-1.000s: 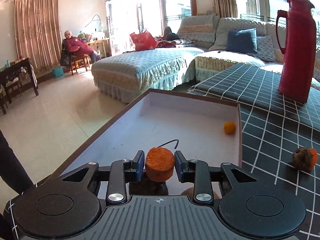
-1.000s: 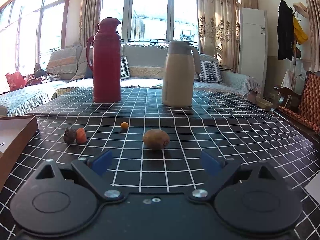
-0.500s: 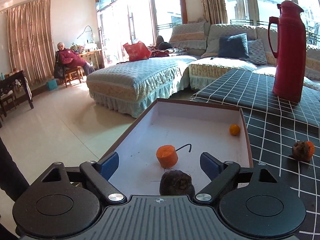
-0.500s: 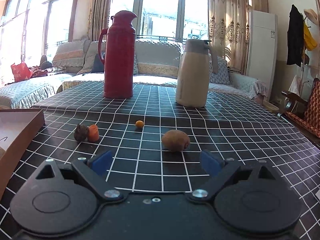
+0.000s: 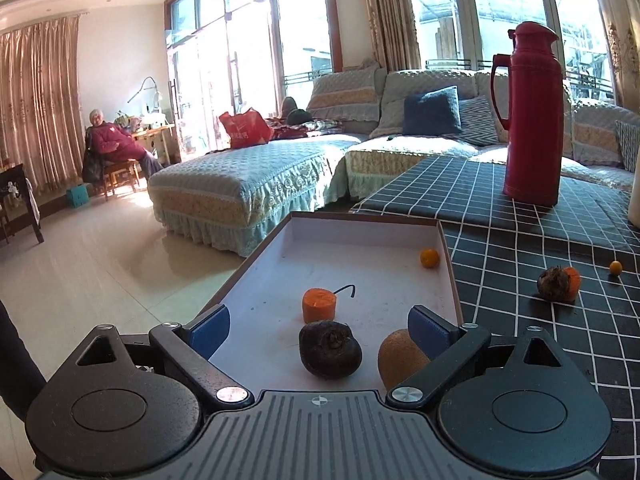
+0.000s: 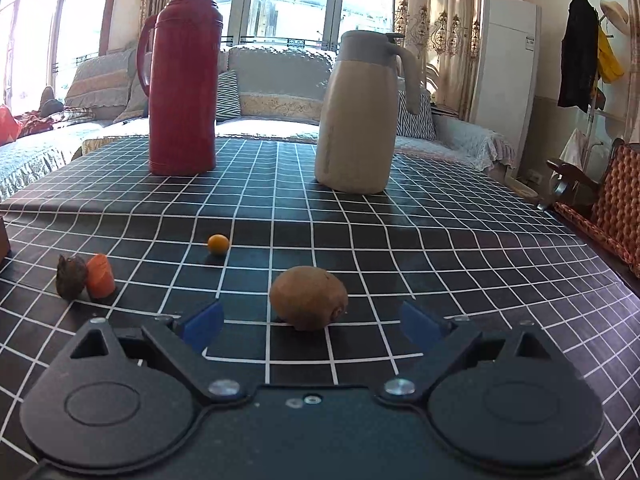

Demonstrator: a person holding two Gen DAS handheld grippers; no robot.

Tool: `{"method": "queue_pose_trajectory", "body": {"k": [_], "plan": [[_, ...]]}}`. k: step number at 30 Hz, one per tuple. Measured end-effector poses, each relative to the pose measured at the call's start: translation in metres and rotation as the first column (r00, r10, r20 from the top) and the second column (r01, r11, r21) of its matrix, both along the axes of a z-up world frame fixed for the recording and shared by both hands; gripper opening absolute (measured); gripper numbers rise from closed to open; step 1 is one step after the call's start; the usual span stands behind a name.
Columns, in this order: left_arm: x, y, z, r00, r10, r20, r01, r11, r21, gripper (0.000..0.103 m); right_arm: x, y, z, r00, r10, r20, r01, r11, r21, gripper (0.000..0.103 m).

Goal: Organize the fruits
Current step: 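Move the right tool to the second brown kiwi and grasp it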

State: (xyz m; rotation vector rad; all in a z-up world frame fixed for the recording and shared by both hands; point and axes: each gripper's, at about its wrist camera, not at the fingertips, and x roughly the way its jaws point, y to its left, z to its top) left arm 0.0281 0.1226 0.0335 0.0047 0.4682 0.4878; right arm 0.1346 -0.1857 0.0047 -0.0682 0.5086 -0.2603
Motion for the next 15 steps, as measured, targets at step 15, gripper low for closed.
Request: {"method": "queue_pose_trajectory", "body": {"k": [15], "plan": [[0.002,0.011,-0.006,1.000,0.031,0.001,-0.031,0.999,0.010,0.096,0.063,-0.003,-0.023,0.994,0.001,-0.107,-0.004,1.000,-0.030,0.101]]}}
